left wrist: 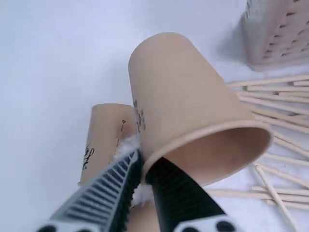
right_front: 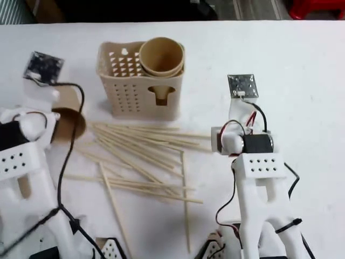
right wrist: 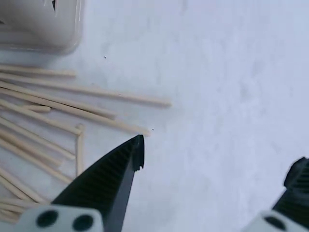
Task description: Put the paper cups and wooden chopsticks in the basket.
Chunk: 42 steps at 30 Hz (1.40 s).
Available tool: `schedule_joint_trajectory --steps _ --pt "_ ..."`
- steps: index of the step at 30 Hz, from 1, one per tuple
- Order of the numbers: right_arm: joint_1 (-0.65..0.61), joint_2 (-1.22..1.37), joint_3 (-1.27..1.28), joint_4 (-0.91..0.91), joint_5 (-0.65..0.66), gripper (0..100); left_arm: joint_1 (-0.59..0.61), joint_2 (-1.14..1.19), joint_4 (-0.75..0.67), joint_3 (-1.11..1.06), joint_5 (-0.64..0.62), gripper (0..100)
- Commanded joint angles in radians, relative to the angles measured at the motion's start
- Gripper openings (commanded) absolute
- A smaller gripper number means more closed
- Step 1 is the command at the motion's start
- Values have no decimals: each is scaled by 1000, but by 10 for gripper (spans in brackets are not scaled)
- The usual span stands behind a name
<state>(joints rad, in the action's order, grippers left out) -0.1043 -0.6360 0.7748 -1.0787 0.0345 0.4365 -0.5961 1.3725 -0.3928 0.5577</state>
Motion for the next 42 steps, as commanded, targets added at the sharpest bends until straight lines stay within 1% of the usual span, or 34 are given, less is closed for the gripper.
schedule_joint_trajectory --steps 1,3,6,9,14,18,22,25,28,32,42 --pt "4 2 -5 15 -9 440 -15 -4 141 270 -64 23" --pt "4 2 -5 15 -9 440 -15 5 201 387 -86 23" --pt "4 2 -5 15 -9 440 -15 7 242 523 -121 23" --pt "4 4 -5 15 -9 440 -70 7 249 612 -169 23" --pt "4 4 -3 15 -9 440 -278 7 242 663 -238 23" --pt "4 4 -2 15 -9 440 -458 8 190 657 -288 23" --pt "4 4 21 44 -9 440 -572 10 120 655 -334 23" --pt "4 4 40 81 -9 440 -630 59 84 666 -354 23" --pt "4 4 44 85 -9 440 -659 163 77 695 -364 23" --pt "4 4 44 85 -9 440 -665 318 110 810 -364 23" --pt "4 4 44 85 -9 440 -667 607 374 1189 -365 24"
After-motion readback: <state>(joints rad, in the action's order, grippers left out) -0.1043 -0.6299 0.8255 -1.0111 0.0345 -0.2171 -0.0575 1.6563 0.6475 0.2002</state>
